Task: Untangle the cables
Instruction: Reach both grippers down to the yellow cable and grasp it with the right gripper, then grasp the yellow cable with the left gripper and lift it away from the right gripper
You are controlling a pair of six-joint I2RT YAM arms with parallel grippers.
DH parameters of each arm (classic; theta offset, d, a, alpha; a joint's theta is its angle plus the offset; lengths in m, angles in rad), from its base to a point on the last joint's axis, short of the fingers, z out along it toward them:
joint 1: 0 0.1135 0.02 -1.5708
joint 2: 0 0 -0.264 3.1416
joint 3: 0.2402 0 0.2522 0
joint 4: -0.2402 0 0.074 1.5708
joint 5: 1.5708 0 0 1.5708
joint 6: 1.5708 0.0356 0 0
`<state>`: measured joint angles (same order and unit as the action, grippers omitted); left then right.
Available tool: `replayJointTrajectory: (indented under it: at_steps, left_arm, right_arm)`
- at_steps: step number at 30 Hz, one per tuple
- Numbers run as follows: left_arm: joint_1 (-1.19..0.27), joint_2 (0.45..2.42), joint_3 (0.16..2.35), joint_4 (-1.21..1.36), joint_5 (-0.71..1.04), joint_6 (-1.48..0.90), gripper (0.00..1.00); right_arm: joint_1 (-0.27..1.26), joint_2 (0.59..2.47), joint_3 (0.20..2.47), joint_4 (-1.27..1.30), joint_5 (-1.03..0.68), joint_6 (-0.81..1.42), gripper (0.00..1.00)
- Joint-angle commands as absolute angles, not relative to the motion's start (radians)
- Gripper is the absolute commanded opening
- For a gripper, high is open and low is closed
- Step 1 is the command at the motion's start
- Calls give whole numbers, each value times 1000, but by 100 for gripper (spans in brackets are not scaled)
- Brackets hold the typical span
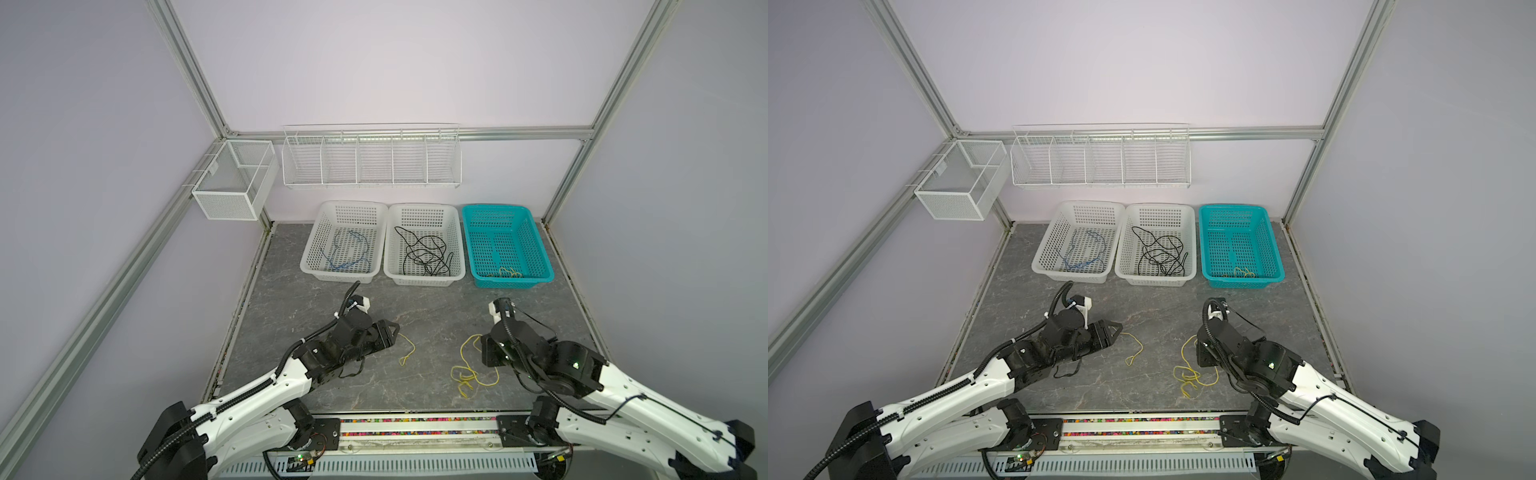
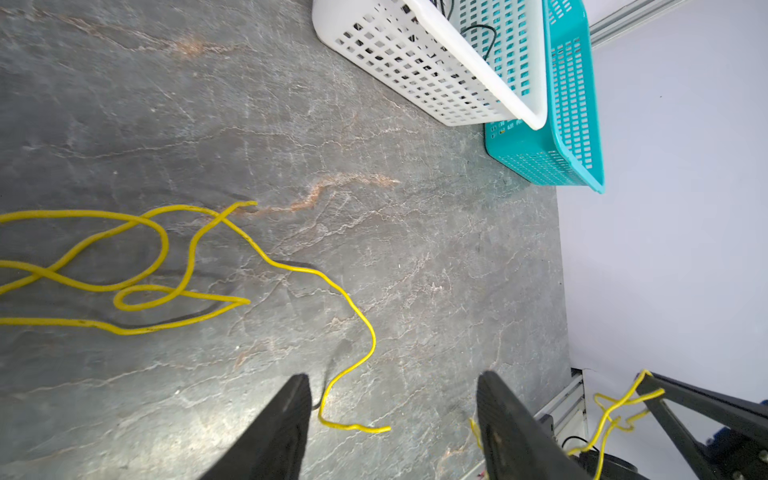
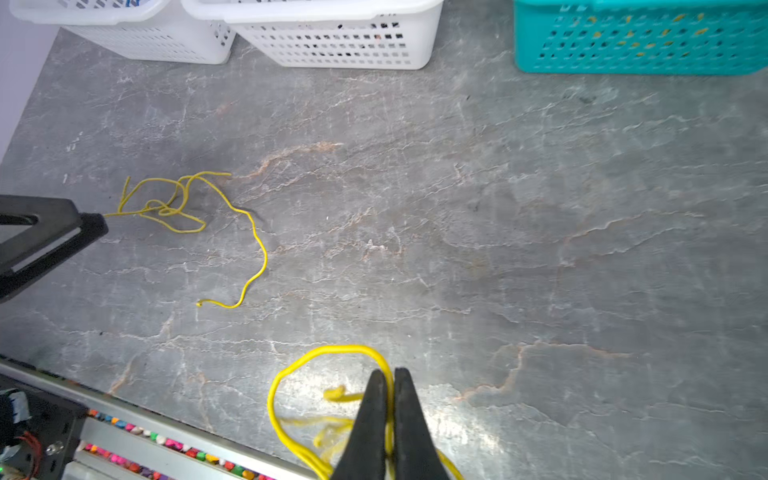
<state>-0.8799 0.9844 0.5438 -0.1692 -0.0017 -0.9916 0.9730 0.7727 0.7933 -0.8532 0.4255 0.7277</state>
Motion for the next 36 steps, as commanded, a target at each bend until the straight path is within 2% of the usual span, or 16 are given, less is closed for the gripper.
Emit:
replayJointTrajectory:
  at_steps: [1,4,9,14,20,24,31,36]
  left_arm:
    - [-908,1010,544,-37,28,-1011,65]
    - [-958,1045,552,87,71,-954,65]
    - [-1038,1109,549,351,237,-820,65]
    - [-1135,1137,563,392,280,-653,65]
    - [-1150,1134,488,563,334,-646,68]
    - [-1190,1165,521,563,353,-596,71]
    - [-1234,1209,608,417,273,-511,76]
    - [-1233,1185,626,333,183,-484,78]
  right_arm:
    - [971,775,833,-859,395,633,7]
    - [970,766,859,-831,371,603,7]
    - [970,781,940,-836,353,566,7]
    - [971,827,1025,-847,375,568,7]
    - [971,875,1101,-825,381,572,7]
    - [971,911,1149,-836,403,573,7]
    - [971,973,1232,-897,506,616,7]
    - [974,998,1268,-888,511,637,7]
